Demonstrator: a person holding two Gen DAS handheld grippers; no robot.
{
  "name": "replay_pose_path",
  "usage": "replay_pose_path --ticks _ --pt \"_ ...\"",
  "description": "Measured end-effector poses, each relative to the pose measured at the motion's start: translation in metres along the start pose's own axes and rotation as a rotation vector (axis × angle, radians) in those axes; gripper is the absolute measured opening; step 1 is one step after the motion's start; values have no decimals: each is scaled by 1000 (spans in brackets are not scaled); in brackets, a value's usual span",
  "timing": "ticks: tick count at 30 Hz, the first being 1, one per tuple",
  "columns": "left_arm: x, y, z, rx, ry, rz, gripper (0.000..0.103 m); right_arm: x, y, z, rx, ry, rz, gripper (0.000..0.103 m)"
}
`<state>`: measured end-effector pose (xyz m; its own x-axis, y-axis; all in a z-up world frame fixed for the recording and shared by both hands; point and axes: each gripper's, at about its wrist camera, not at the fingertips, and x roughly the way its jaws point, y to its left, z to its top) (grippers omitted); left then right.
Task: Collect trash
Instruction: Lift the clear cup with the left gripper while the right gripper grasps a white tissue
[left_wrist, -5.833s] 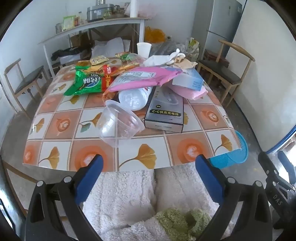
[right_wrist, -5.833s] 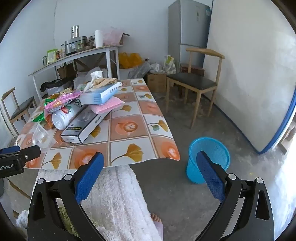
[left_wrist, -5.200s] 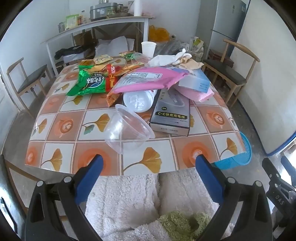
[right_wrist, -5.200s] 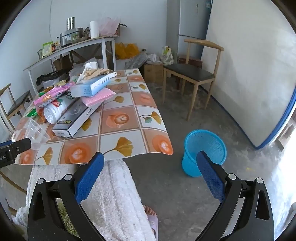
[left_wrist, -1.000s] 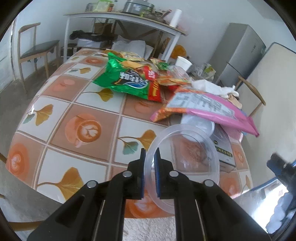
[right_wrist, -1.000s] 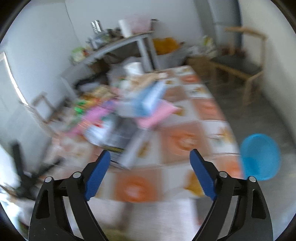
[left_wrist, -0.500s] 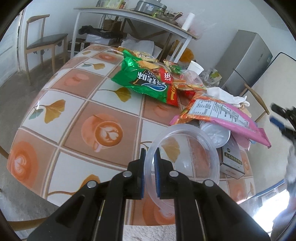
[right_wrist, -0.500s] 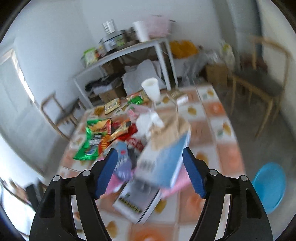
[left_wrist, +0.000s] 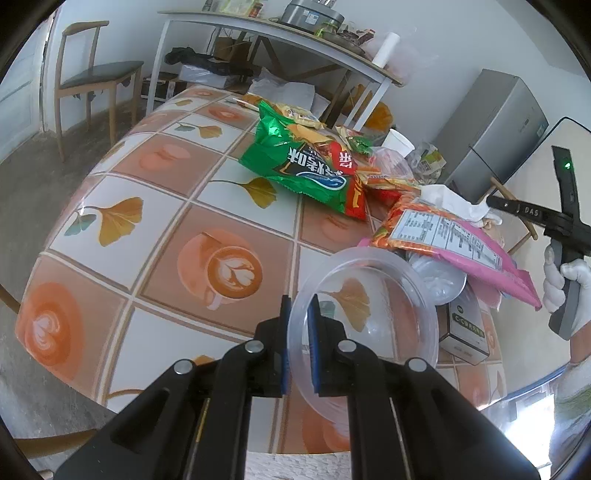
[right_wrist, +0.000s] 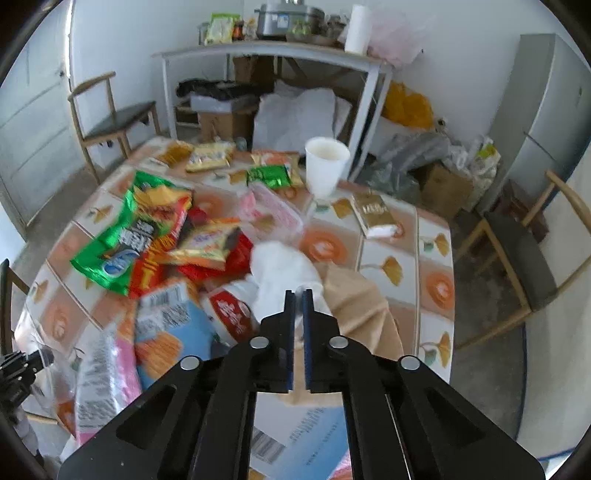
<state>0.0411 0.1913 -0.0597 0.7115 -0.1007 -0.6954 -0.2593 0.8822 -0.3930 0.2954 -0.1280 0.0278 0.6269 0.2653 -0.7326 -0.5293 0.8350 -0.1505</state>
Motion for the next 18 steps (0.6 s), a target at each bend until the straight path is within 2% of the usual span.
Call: replay_pose_path --ticks 4,9,18 --pt "-1 1 1 0 -4 1 8 -21 -2 9 29 -73 15 0" --pt "-7 3 4 -4 -25 8 8 -54 -14 25 96 -180 73 0" --pt "-35 2 11 6 -99 54 8 -119 -40 35 191 -393 136 0"
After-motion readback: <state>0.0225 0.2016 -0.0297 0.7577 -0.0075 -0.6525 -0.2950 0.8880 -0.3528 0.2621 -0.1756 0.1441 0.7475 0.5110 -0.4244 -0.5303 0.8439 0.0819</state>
